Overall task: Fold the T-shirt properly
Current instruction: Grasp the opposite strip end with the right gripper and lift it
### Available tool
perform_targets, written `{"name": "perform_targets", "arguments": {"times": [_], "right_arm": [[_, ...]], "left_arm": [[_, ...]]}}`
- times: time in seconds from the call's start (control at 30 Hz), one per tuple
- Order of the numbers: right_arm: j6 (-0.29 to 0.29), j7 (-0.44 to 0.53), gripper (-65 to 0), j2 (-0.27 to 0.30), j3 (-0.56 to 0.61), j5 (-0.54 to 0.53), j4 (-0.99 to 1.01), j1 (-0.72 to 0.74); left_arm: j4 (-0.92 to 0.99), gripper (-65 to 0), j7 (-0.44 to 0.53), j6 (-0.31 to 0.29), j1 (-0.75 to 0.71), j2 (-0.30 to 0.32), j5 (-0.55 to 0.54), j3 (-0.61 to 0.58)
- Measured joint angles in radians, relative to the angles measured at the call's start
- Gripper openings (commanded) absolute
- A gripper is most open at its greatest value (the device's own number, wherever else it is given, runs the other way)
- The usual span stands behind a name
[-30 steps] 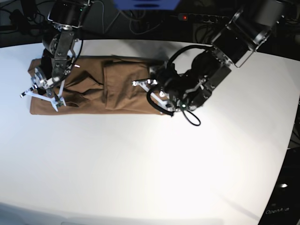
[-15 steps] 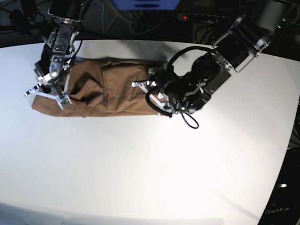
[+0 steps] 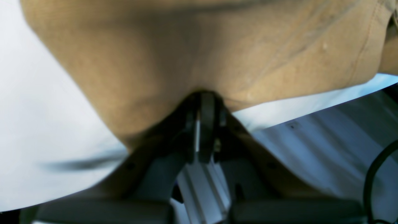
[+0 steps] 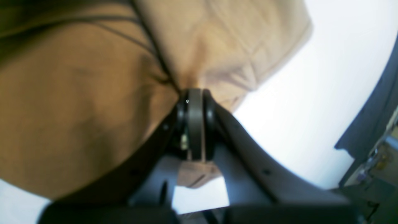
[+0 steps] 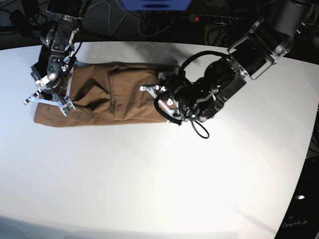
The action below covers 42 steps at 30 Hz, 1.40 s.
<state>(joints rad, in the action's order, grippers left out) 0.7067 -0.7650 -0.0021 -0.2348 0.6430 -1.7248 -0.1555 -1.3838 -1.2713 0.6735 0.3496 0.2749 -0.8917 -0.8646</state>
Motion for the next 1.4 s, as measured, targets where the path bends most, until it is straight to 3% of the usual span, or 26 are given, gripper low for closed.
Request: {"name": "perform_targets", "arguments": {"times": [0.3,0.43,0.6,0.83,1.0,1.17,1.4], "right_arm": [[0.0,-0.001,-64.3,0.056,0.0,0.0,-0.001,0.025],[0.0,-0.008,-57.5,0.077,-0.006,0.001,-0.001,0.025],[-0.001,-0.006,-56.1,0.092,-0.009,0.001,-0.034,0.056],[0.0,-0.026,-55.6,0.101,-0.154,0.0,-0.034,0.174],[0.0,-0.169,-54.8,0.087,-0.2,-0.011,0.068,0.314],[-0.004,-0.43,-54.8,0.063,-0.255,-0.014,0.14,0.42],[-0.005,-0.627,-54.8,0.106,-0.188,-0.422,0.161,0.424]], "left_arm": [[-0.005,-62.5,0.012,-0.011,0.009,0.023,0.009,-0.001],[-0.005,-62.5,0.003,-0.011,0.011,0.022,0.05,0.005],[-0.006,-62.5,-0.005,-0.011,0.014,0.013,0.136,0.01],[-0.006,-62.5,0.018,-0.011,0.02,0.014,0.2,0.011],[-0.008,-62.5,0.034,-0.011,0.023,0.018,0.221,0.012],[-0.01,-62.5,0.041,-0.011,0.023,0.019,0.235,0.012],[-0.014,-62.5,0.056,-0.011,0.015,0.02,0.248,0.012]]}}
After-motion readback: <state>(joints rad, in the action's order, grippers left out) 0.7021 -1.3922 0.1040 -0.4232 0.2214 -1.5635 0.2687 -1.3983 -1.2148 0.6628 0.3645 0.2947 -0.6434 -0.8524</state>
